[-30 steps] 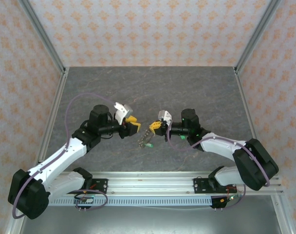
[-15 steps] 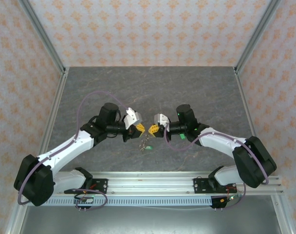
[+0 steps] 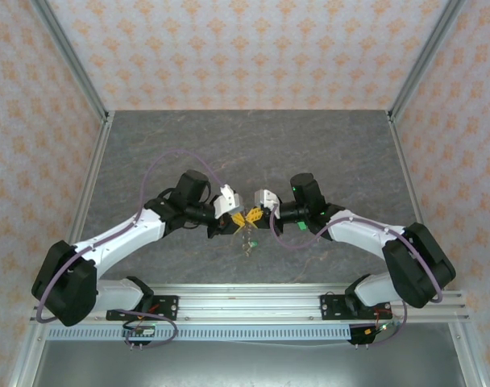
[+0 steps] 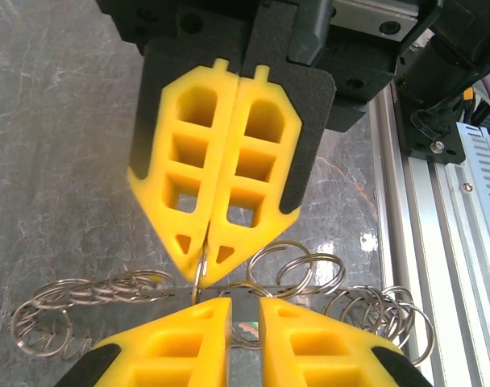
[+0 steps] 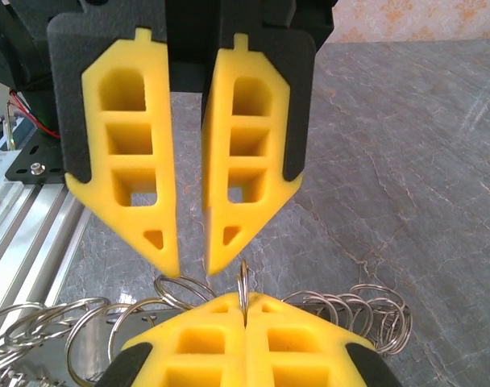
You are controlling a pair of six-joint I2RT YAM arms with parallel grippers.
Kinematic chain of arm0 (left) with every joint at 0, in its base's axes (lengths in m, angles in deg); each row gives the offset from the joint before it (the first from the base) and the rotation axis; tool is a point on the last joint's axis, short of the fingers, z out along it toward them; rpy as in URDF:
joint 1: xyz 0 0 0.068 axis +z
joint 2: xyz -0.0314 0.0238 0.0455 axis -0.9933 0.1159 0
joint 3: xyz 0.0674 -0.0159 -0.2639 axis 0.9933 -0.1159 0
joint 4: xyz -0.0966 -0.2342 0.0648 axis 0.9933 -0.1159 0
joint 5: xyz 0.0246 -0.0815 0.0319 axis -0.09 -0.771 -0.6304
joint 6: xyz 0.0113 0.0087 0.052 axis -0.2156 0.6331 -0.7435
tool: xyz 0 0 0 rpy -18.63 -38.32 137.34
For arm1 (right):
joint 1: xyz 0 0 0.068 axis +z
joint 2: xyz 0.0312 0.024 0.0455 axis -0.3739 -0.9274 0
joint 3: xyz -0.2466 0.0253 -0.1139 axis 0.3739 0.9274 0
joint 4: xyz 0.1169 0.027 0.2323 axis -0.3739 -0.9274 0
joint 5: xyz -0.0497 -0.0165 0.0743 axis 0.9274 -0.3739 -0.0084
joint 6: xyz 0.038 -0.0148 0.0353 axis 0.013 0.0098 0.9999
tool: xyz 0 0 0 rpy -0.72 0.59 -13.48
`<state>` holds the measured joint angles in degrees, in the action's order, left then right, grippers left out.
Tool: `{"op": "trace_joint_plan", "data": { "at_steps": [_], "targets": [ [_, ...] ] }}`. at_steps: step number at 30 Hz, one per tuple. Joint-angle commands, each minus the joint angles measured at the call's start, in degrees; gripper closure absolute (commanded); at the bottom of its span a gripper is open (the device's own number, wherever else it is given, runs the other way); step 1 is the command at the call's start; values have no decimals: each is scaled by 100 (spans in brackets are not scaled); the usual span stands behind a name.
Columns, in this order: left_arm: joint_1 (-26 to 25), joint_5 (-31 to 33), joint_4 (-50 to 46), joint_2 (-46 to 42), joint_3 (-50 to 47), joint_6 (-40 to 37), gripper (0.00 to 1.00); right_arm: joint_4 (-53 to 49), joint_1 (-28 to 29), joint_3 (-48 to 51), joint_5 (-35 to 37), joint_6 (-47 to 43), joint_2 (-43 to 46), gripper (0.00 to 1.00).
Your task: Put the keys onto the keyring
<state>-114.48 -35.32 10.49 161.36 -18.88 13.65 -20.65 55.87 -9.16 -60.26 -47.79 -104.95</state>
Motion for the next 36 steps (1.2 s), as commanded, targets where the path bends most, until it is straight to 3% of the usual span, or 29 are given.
{"op": "trace_joint_plan", "data": {
  "at_steps": [1,7,14,20,36],
  "targets": [
    [-67,132,18,47,174,-170,84,244,-23,-246,-378,-95,-5,100],
    [-103,513,413,-50,27,-46,83,147,-18,-264,-486,-103,-12,100],
    [-104,729,234,-532,-123,-87,81,15,-24,-185,-135,-286,55,100],
    [-106,914,270,-671,-257,-44,77,2,-21,-223,-369,-229,65,100],
    [-136,626,350,-151,81,-146,74,385,-22,-253,-677,130,91,100]
  ]
}}
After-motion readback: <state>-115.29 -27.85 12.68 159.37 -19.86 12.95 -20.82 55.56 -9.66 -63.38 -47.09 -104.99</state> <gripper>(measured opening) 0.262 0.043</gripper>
